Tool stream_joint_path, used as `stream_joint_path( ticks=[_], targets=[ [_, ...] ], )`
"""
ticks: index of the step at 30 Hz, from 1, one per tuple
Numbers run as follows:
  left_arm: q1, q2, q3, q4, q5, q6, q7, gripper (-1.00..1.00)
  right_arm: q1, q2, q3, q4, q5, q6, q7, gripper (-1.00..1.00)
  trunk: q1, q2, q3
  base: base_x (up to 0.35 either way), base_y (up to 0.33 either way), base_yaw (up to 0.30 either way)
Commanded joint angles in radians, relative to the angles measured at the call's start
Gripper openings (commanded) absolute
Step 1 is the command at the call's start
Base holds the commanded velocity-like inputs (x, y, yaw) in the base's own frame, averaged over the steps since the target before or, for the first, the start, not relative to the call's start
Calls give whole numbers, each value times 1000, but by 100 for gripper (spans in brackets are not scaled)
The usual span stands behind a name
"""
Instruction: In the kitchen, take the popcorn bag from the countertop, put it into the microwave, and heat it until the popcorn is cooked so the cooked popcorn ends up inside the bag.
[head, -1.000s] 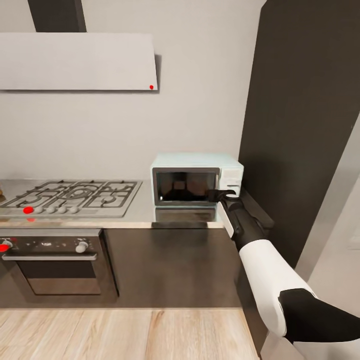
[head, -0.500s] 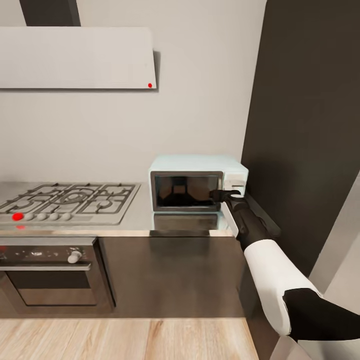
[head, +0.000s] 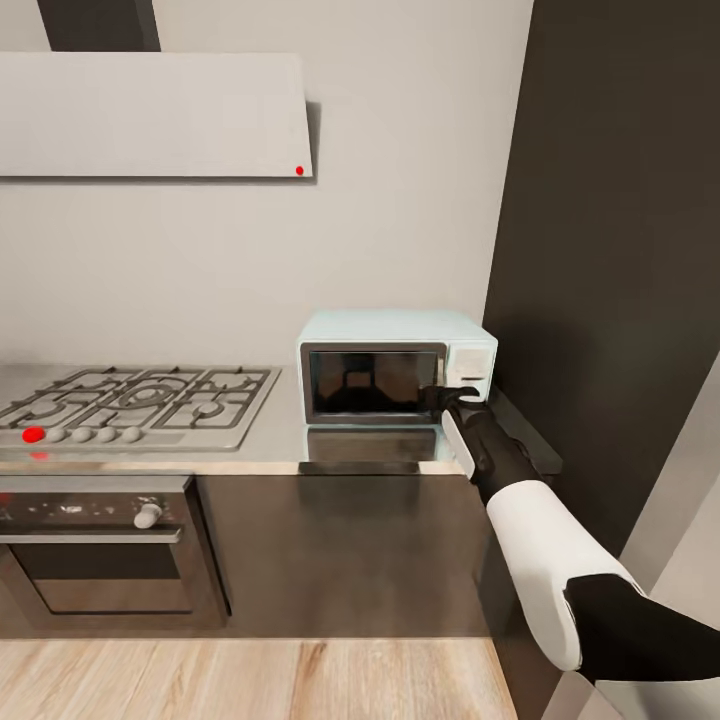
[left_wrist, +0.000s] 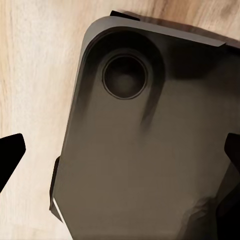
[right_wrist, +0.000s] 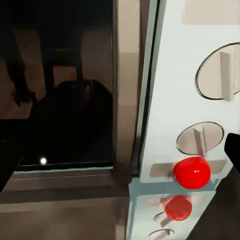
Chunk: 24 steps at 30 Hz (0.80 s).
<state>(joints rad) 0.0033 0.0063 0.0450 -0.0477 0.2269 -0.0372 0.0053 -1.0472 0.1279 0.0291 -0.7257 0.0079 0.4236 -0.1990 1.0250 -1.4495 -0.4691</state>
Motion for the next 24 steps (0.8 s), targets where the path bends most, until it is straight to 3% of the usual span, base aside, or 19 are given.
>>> stream_joint_path(
  ticks=[1,9,24],
  targets=[
    [1,0,4,-1,2,-1,1,100,-1,0,3,0,0,3,-4,100,0,-1,-1,0,0,0],
    [0,0,4,-1,2,-1,1,100,-1,-1,3,3,3,-3,-3,100,0,-1,-1,12,0,0],
    [1,0,4,-1,1,-1,0,100,-1,-2,3,3,4,-3,-3,100,0,-1,-1,143,0,0]
  ],
)
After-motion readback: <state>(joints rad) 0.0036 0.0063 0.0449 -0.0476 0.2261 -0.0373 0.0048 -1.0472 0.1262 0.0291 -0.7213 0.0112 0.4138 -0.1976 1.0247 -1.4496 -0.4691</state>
